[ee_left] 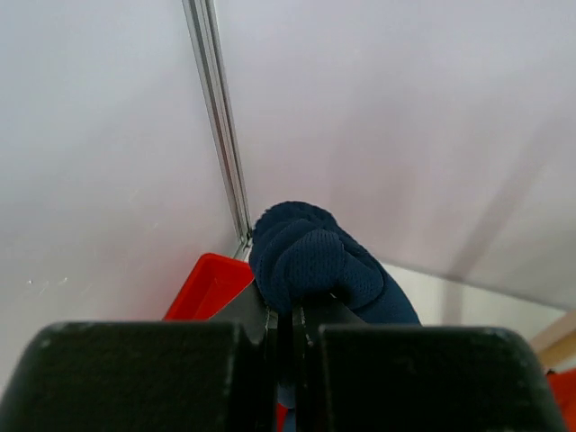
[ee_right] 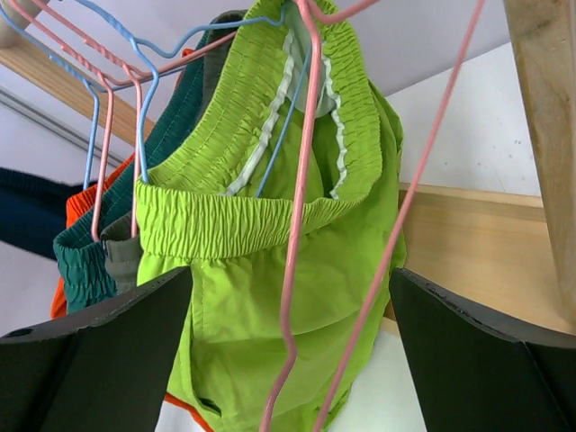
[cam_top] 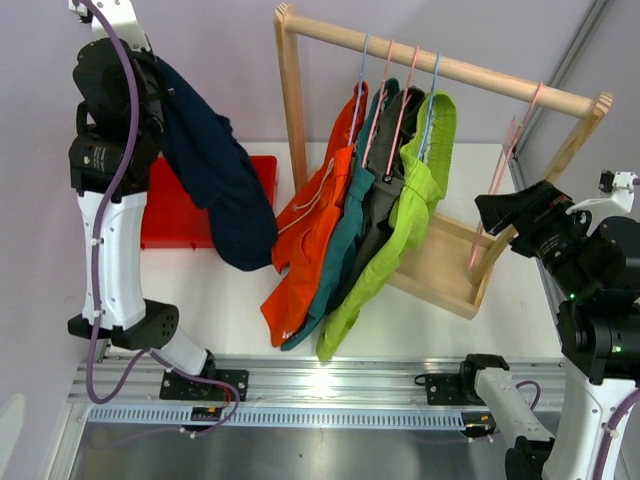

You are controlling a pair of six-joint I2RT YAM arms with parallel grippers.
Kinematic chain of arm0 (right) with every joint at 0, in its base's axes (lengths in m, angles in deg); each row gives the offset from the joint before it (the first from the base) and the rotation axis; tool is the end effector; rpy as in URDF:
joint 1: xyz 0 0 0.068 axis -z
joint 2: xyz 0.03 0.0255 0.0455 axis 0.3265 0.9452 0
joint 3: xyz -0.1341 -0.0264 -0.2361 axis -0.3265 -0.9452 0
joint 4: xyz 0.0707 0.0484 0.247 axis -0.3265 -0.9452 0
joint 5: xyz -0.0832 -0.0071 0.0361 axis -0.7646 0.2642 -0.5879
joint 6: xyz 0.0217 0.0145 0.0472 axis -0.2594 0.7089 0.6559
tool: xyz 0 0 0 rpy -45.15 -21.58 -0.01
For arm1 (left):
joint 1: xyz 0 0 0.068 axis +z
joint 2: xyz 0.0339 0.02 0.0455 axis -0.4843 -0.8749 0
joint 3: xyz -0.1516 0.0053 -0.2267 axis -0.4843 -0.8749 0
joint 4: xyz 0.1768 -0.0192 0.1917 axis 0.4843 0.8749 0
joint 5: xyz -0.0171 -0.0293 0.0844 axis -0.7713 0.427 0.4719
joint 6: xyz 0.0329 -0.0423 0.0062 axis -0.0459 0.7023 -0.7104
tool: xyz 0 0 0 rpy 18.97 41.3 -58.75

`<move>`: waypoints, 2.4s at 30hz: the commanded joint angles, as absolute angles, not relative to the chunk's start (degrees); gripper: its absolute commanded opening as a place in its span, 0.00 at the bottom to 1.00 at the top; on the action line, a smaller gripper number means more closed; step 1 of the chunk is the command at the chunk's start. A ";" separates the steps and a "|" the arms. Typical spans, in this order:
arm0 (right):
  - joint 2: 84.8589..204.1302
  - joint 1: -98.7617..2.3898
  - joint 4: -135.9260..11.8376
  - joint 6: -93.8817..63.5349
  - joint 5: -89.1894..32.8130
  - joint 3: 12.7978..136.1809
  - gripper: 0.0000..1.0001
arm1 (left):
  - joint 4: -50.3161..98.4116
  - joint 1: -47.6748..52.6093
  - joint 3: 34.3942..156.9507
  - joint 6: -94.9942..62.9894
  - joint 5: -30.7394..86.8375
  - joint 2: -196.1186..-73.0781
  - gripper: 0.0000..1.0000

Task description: Remove the shorts from the hanger

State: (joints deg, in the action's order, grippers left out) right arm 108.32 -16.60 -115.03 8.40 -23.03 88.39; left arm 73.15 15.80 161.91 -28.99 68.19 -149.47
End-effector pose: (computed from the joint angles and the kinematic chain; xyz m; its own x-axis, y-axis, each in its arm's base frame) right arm 0.0729 0.0048 0.4977 -0.2236 0.5033 -0.8347 -0.0740 0.8451 0.5294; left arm 0.2422 -0.0373 0.6020 0.0114 0.0187 -0.9998 -0.3211 0.9470 0.0141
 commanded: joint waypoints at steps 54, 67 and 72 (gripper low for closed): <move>134.43 -33.47 -89.32 10.97 -16.39 99.67 0.69 | 57.45 15.78 80.82 -13.78 45.71 -100.77 0.99; 134.78 -35.76 -88.25 10.88 -20.98 95.80 0.38 | 53.75 15.78 72.46 -14.75 45.63 -96.37 0.99; 134.34 -35.85 -86.51 11.58 -20.36 93.08 0.20 | 53.14 15.78 71.76 -15.01 45.10 -96.28 0.99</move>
